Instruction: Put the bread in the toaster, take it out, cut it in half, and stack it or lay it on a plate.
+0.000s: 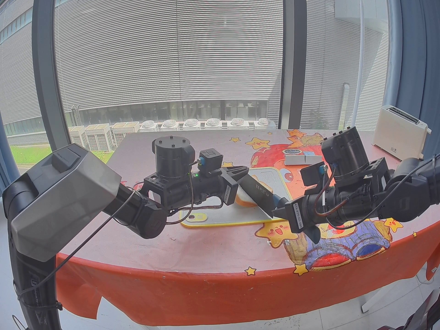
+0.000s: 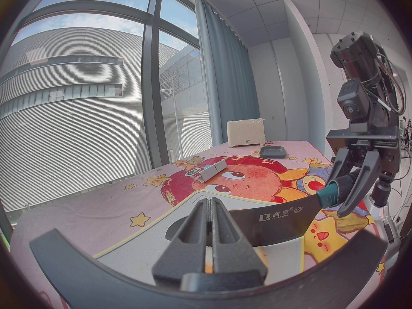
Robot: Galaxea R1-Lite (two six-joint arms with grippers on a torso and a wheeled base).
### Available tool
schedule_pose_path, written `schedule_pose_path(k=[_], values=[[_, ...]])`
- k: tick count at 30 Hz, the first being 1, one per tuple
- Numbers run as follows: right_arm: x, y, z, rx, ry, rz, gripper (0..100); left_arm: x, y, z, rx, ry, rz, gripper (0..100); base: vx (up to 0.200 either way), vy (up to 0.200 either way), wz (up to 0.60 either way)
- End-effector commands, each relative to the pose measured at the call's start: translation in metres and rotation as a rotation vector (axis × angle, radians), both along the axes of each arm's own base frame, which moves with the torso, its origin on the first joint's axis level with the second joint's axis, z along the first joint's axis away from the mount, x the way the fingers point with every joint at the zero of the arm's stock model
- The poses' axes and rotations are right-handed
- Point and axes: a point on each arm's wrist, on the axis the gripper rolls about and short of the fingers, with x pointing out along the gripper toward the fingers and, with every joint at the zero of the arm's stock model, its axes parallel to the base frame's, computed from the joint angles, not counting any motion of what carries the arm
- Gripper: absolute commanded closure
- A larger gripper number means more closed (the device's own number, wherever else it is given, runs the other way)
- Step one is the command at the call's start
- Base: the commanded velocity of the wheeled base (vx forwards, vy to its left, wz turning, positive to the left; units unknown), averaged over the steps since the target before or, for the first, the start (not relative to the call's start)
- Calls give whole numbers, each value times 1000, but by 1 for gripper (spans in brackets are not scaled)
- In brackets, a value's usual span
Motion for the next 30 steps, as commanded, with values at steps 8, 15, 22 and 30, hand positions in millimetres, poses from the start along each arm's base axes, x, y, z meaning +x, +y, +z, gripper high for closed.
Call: schedule_pose_path(k=[8,15,22,30], values=[[-2,-1,4,8,-12,0,100,-1,0,-6,12,19,0,100,0,0,0],[5,3,-5,-6,10,-1,100,8,5,5,-2,-6,23,100,0,0,0],[7,4,-9,-9,17,-4,100,6,5,7,-3,-10,37,100,0,0,0],[5,2,-4,-2,7,-4,100,0,3,27,-31,-55,28,100,0,0,0]])
